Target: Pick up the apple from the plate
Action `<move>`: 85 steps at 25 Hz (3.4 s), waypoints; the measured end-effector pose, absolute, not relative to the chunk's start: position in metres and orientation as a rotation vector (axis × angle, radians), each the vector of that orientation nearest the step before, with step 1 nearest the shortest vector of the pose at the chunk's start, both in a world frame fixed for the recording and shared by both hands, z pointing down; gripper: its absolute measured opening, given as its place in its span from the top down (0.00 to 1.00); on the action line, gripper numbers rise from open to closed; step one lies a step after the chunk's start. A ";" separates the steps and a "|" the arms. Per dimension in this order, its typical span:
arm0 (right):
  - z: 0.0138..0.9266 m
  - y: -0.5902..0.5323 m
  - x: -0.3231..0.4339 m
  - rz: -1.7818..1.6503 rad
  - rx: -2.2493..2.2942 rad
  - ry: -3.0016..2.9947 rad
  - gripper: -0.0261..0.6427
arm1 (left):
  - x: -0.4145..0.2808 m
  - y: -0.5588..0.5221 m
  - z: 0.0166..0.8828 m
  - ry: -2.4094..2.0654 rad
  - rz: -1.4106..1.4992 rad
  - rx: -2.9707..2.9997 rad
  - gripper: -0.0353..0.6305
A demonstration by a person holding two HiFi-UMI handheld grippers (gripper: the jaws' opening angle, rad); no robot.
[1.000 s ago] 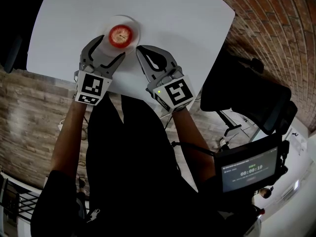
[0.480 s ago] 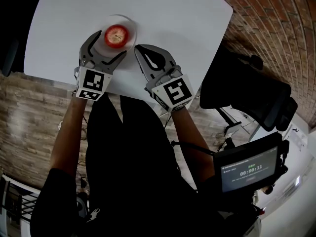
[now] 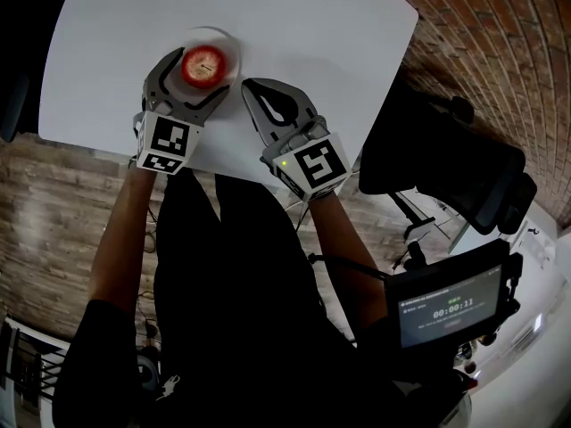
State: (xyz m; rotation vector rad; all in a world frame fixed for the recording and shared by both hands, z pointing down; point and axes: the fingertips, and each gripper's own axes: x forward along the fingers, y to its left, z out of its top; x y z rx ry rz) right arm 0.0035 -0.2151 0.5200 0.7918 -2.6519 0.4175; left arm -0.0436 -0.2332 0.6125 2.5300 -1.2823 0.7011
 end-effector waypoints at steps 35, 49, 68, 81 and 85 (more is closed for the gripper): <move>0.519 -0.224 0.017 0.394 0.850 -2.638 0.96 | -0.036 -0.251 0.612 -1.266 0.756 2.581 0.33; 0.468 -0.214 0.007 0.362 0.881 -2.685 0.96 | -0.047 -0.235 0.547 -1.299 0.714 2.593 0.33; 0.417 -0.189 0.006 0.311 1.026 -2.747 0.96 | -0.047 -0.207 0.491 -1.265 0.670 2.674 0.33; 0.390 -0.170 0.005 0.270 1.084 -2.772 0.96 | -0.055 -0.188 0.460 -1.272 0.628 2.697 0.33; 0.384 -0.163 0.007 0.265 1.100 -2.767 0.96 | -0.055 -0.184 0.451 -1.269 0.629 2.722 0.33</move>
